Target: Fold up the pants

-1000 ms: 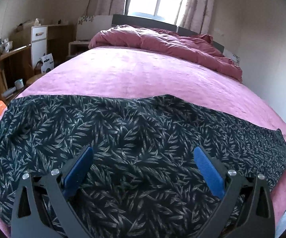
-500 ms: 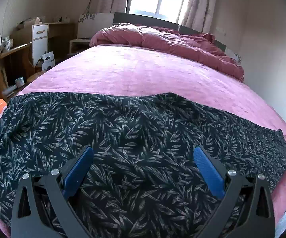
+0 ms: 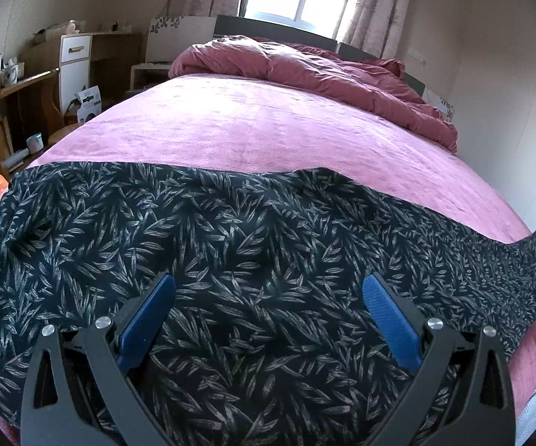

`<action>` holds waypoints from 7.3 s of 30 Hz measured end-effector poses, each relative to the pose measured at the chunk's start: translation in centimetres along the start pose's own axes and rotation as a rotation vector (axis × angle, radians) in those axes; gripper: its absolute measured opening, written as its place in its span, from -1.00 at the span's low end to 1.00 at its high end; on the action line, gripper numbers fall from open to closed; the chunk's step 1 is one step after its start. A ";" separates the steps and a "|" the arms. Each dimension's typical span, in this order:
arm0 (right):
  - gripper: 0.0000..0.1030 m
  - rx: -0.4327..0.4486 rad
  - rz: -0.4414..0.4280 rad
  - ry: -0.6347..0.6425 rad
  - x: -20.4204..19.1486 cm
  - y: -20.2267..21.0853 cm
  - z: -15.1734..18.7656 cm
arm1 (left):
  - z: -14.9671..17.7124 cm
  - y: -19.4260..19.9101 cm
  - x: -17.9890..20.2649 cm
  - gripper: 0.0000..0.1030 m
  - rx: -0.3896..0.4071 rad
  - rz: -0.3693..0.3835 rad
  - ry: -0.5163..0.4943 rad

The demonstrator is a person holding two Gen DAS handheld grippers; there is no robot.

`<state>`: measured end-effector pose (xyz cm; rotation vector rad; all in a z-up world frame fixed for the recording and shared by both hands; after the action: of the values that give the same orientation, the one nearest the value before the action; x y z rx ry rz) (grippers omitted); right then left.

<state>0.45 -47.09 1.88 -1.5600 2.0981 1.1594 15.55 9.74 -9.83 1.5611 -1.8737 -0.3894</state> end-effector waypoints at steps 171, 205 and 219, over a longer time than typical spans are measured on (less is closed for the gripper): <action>0.79 -0.366 -0.067 0.849 -9.9 -1.8 19.3 | -5.3 10.2 -6.5 -0.85 0.186 -0.040 0.407; 0.78 -0.679 -0.518 0.375 -12.8 -5.1 21.4 | 8.3 11.2 15.0 0.53 0.117 0.094 -0.434; 0.32 -0.831 -0.492 0.327 -14.3 -7.6 24.5 | 8.8 12.0 1.4 0.67 0.010 -0.009 -0.222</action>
<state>7.02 -20.24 -7.90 -2.5768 1.2500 1.7663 0.65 9.70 -8.65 1.5875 -2.0384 -0.5782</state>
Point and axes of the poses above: each gripper's, at about its wrist camera, not at the fingertips, and y roughly against the way its jaws point, x to its right, z to its underside, the point moved 6 cm from there along -y, roughly the way its jaws point, and after that the axes turned 6 degrees about y, right-handed, at the moved point
